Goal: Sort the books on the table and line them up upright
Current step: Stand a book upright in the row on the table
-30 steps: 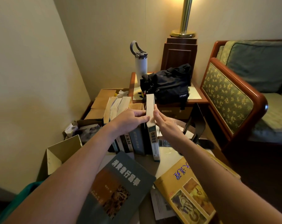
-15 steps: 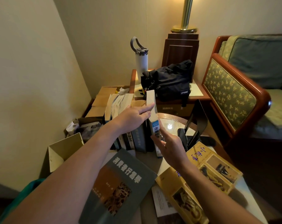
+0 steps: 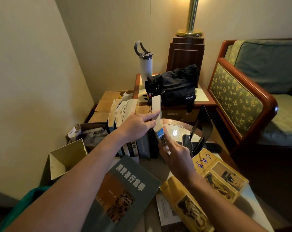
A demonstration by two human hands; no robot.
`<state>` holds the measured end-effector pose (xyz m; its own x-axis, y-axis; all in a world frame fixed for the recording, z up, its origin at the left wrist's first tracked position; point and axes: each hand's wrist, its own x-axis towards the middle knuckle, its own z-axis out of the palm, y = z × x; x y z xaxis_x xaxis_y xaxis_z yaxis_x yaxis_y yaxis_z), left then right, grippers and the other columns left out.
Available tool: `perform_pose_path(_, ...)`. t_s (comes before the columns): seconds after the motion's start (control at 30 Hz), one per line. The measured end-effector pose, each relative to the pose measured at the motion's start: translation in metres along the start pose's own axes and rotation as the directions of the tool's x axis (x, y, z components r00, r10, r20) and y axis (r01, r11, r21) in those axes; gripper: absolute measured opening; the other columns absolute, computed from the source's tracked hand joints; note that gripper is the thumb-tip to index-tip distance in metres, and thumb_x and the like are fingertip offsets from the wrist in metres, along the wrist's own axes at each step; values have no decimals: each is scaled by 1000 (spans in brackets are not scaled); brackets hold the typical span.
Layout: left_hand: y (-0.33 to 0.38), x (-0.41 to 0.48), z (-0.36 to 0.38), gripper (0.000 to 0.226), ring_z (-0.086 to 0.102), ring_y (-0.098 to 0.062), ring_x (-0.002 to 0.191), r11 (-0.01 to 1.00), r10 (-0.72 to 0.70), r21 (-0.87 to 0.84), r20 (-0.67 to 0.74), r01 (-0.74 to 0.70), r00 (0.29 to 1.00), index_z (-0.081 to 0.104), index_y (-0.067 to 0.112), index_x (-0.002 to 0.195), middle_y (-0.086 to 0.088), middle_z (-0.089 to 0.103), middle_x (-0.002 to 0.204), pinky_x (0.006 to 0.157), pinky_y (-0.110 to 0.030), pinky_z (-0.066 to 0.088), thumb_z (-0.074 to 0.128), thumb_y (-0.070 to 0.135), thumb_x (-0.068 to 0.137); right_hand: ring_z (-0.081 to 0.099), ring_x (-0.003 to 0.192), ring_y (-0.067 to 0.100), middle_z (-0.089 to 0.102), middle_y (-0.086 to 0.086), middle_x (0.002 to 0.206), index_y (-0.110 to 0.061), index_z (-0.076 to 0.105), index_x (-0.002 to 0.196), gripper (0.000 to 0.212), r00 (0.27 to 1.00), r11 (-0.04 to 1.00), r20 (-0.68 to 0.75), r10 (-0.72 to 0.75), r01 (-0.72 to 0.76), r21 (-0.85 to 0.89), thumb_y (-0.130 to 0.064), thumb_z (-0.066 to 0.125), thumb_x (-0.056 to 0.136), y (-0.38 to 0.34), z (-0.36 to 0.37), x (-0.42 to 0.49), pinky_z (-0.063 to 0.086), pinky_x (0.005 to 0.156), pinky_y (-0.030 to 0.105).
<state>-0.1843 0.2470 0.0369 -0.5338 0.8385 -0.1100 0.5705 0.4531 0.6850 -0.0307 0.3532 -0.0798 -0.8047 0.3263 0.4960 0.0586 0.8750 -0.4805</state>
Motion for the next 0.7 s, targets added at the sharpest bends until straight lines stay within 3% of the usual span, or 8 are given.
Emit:
perform_pose_path(0.1,3,0,4,44,23,-24,150,999,29,44,-89,-25,996,41,41,149,1,31,162,122,-52,21,44,35,105,71,103,18,61,11,137,-22,28,157,70,997,994,-30,74,-71,80,-23,62,96,-3,0,1,58,78,25)
perform_pose_path(0.23,4,2,16,48,12,-21,154,986,92,156,-194,-61,977,41,33,150,3,22,165,124,-51,13,43,45,104,64,110,11,57,7,141,-28,18,160,75,986,969,30,166,-169,178,-36,60,98,-11,-7,8,47,80,7)
perform_pose_path(0.37,7,-5,28,51,13,-23,154,976,134,197,-224,-90,965,39,30,151,3,22,165,124,-53,14,41,49,103,59,96,-10,45,5,153,-35,7,159,79,959,915,64,275,-281,290,-48,55,98,-21,-18,15,42,74,0)
perform_pose_path(0.43,8,-11,31,51,14,-23,154,978,137,189,-245,-91,960,42,31,150,4,22,165,123,-53,16,41,50,103,57,122,7,39,4,158,-36,4,159,81,955,903,56,290,-293,315,-51,54,98,-26,-24,18,41,89,5)
perform_pose_path(0.5,8,-18,33,51,16,-23,153,979,145,177,-255,-101,956,43,31,150,5,24,164,123,-53,19,41,51,103,44,140,24,34,5,160,-37,3,159,82,949,897,46,311,-310,316,-58,52,96,-29,-30,18,42,104,30)
perform_pose_path(0.53,8,-23,34,51,17,-23,153,978,156,176,-263,-112,952,44,30,149,5,25,164,123,-53,20,41,51,103,41,142,26,34,5,160,-36,2,159,84,944,895,49,327,-326,306,-59,52,96,-30,-33,17,40,105,36)
perform_pose_path(0.7,5,-55,42,50,24,-19,151,976,196,154,-329,-153,924,48,29,147,5,34,161,121,-50,26,46,49,102,40,142,25,32,5,161,-31,1,160,87,927,897,78,368,-376,234,-55,55,96,-43,-51,5,31,95,27)
